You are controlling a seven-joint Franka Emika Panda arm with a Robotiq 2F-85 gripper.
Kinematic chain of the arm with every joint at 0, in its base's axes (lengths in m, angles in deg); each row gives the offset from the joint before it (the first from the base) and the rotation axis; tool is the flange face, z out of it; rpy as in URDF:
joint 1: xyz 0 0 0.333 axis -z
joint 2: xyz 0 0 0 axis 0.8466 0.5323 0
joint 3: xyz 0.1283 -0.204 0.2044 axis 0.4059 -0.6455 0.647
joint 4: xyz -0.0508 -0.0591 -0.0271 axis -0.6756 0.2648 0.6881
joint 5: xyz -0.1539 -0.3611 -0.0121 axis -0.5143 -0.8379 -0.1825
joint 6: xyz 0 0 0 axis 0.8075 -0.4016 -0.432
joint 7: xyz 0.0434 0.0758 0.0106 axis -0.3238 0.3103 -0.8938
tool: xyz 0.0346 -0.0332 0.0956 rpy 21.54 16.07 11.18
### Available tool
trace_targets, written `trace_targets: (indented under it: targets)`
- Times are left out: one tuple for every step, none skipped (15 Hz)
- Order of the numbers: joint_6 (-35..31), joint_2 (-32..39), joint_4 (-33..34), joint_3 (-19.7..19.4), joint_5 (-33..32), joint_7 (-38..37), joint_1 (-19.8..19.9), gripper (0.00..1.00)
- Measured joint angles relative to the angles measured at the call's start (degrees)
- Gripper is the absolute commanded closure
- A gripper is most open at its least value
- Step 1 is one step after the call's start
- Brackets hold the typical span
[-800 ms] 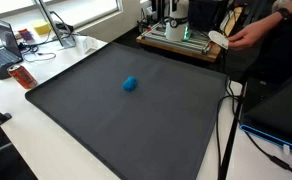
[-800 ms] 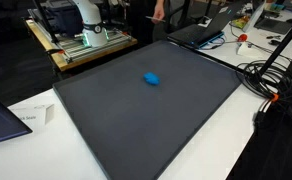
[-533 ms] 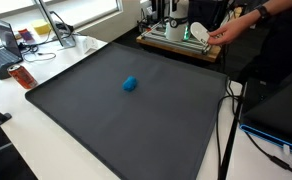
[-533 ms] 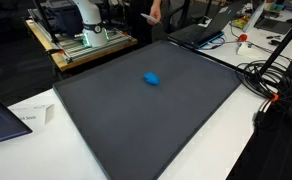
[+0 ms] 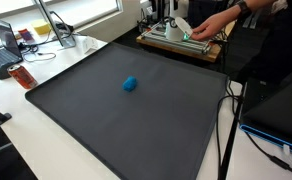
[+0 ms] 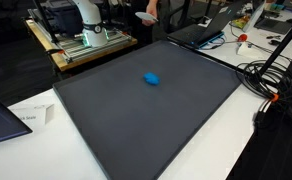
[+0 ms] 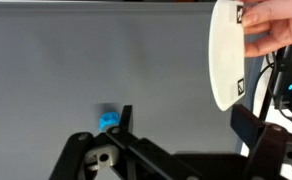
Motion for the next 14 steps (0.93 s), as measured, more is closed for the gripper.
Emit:
trace_targets:
  targets:
    - [0.5, 0.0, 0.0, -1.1, 1.0, 2.3, -0.5, 0.0]
    - [1.3, 0.0, 0.0, -2.3, 1.9, 4.5, -1.0, 0.0]
    - [2.2, 0.0, 0.0, -3.3, 2.8, 6.6, -1.3, 0.0]
    - [3.3, 0.0, 0.1, -4.4, 3.6, 8.5, -1.4, 0.0]
    - [4.5, 0.0, 0.1, -5.4, 4.3, 10.5, -1.5, 0.0]
    - [5.9, 0.0, 0.2, -6.4, 5.0, 12.5, -1.6, 0.0]
    - [7.1, 0.0, 0.3, -7.4, 5.6, 14.5, -1.6, 0.02]
    - [8.3, 0.0, 0.4, -8.3, 6.2, 16.3, -1.6, 0.18]
    - [9.2, 0.0, 0.5, -9.1, 6.8, 17.9, -1.6, 0.26]
    - [10.1, 0.0, 0.5, -9.8, 7.2, 19.4, -1.6, 0.31]
    - [10.9, 0.0, 0.5, -10.5, 7.9, 20.7, -1.5, 0.4]
    - [11.6, 0.0, 0.6, -11.0, 8.4, 21.9, -1.5, 0.47]
    - [12.3, 0.0, 0.6, -11.5, 8.9, 22.7, -1.5, 0.53]
    - [12.8, 0.0, 0.6, -11.9, 9.3, 23.5, -1.5, 0.61]
